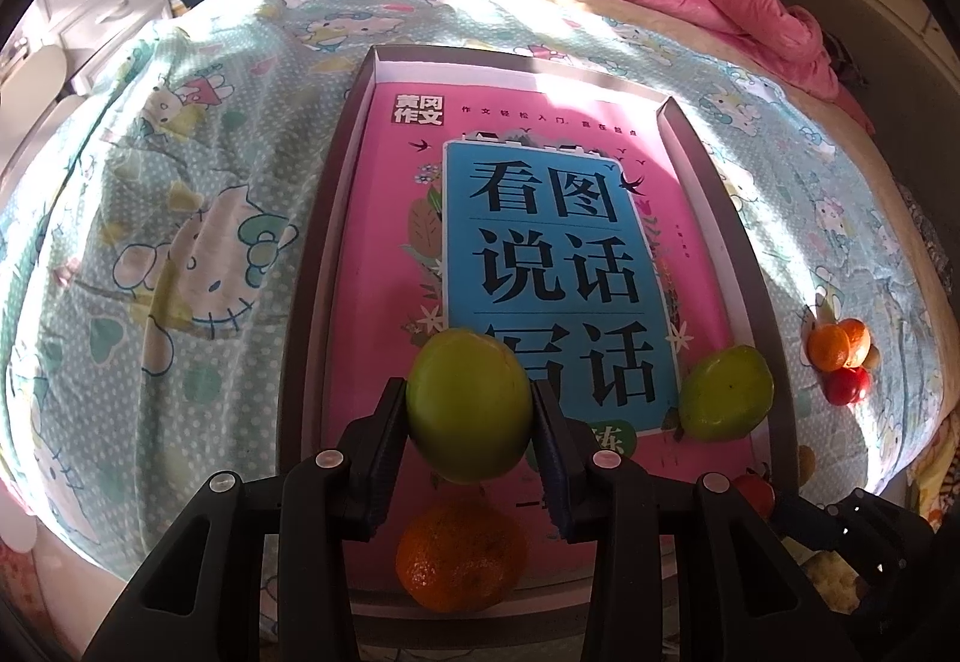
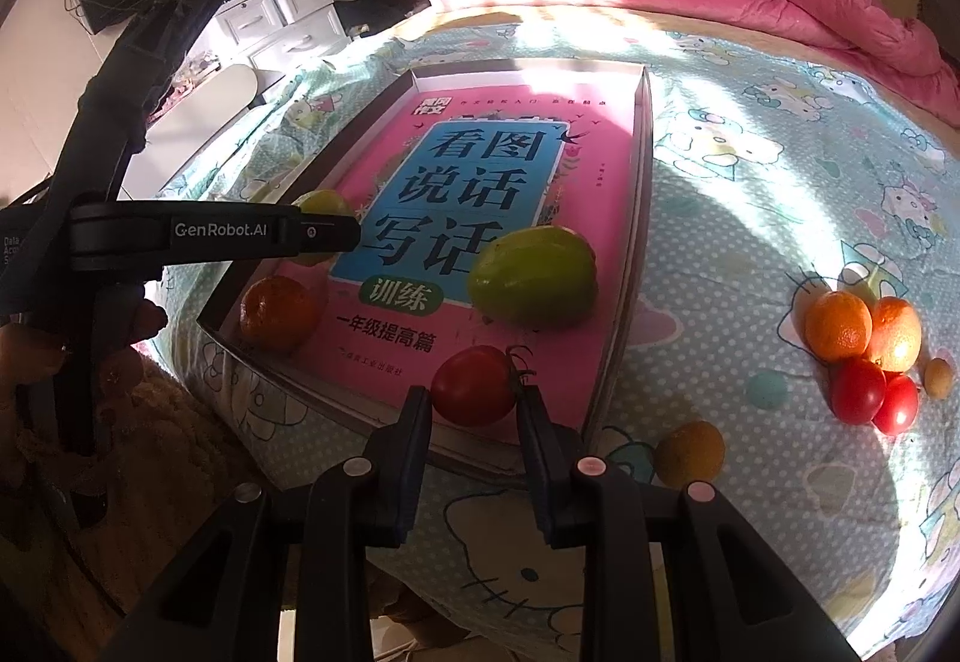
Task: Organize fruits
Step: 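Lower the tomato with the right tool while the left lowers the pear onto the book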
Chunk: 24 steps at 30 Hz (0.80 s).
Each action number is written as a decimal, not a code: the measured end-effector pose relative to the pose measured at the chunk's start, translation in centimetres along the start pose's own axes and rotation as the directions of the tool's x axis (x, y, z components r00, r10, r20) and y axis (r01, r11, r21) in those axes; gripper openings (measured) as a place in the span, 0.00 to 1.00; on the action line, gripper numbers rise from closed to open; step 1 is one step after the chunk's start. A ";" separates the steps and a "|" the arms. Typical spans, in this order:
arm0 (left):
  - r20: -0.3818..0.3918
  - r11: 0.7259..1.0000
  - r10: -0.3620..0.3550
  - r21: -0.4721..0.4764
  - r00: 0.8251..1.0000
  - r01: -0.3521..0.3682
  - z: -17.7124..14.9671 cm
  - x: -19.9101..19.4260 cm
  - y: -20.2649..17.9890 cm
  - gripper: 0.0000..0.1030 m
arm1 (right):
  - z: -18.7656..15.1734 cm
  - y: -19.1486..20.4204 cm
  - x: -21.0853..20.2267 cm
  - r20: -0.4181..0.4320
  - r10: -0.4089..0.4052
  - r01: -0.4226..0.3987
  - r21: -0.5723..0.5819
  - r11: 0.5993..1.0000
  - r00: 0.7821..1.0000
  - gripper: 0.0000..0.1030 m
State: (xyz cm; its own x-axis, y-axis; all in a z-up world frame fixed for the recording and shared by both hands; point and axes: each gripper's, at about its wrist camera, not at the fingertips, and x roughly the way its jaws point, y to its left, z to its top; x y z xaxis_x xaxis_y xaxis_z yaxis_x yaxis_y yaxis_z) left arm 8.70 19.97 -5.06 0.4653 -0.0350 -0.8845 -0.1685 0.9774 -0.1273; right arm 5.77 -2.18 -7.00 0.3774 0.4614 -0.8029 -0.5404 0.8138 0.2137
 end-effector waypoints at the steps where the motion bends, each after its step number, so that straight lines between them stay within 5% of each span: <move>1: -0.001 1.000 0.000 -0.003 1.000 0.000 0.1 0.1 0.0 0.40 | 0.0 0.0 0.0 0.000 -0.001 0.001 0.001 1.000 1.000 0.29; 24: -0.008 1.000 0.012 0.024 1.000 -0.012 0.5 0.7 -0.8 0.41 | -0.1 -0.1 -0.3 0.006 0.005 -0.005 0.007 1.000 1.000 0.30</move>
State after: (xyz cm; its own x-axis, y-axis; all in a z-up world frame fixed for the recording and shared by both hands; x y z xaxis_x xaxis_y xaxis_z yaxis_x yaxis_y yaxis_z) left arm 9.66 19.27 -5.37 0.4559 -0.0252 -0.8897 -0.1532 0.9825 -0.1064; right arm 5.58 -2.41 -6.83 0.3793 0.4675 -0.7985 -0.5367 0.8141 0.2217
